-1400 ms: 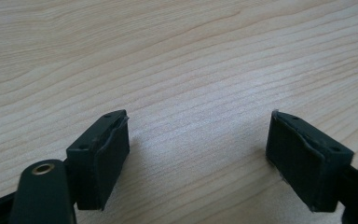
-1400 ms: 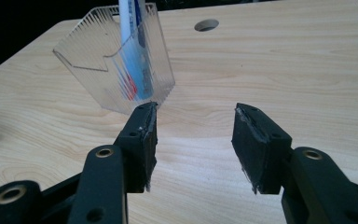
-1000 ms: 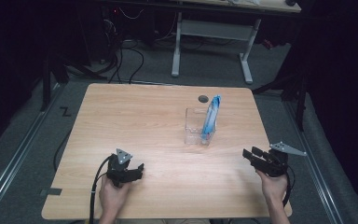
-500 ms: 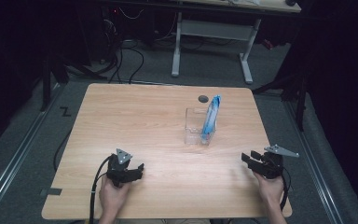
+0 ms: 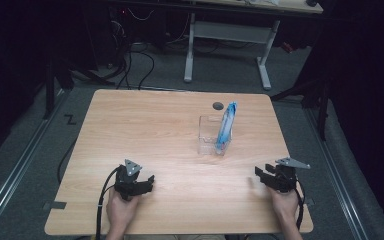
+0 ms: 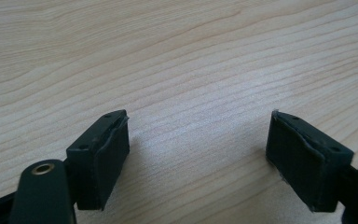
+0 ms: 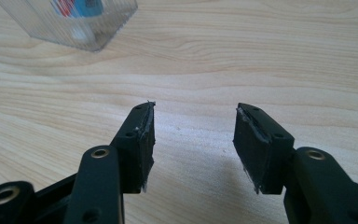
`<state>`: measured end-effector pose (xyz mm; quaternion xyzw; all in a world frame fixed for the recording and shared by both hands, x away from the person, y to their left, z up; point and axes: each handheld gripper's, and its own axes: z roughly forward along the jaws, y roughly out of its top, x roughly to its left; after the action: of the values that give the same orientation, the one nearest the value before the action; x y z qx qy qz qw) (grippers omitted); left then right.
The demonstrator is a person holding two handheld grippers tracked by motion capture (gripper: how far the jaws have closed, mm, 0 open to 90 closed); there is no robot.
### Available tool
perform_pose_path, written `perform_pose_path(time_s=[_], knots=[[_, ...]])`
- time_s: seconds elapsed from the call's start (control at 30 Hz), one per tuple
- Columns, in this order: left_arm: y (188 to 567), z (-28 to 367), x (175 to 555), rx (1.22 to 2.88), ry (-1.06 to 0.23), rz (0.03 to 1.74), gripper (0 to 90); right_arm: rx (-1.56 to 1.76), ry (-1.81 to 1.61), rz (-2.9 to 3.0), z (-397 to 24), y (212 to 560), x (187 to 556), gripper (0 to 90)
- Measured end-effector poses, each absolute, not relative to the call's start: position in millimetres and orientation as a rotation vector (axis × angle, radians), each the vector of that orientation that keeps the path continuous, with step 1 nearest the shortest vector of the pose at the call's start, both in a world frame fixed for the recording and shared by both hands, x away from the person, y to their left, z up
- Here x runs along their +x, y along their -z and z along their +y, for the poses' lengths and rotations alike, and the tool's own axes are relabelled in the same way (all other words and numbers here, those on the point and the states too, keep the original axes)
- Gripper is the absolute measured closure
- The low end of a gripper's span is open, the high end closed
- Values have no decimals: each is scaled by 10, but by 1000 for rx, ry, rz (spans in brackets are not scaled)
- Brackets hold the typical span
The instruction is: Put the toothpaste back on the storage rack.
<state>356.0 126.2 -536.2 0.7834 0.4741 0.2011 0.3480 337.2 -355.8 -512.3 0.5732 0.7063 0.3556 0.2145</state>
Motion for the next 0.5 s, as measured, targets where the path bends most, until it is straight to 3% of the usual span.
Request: perform_pose_path(time_s=[0.5], knots=[[5362, 1261, 3560, 2031, -522, 1229, 217, 1519, -864, 1985, -3439, 5298, 3387, 445]])
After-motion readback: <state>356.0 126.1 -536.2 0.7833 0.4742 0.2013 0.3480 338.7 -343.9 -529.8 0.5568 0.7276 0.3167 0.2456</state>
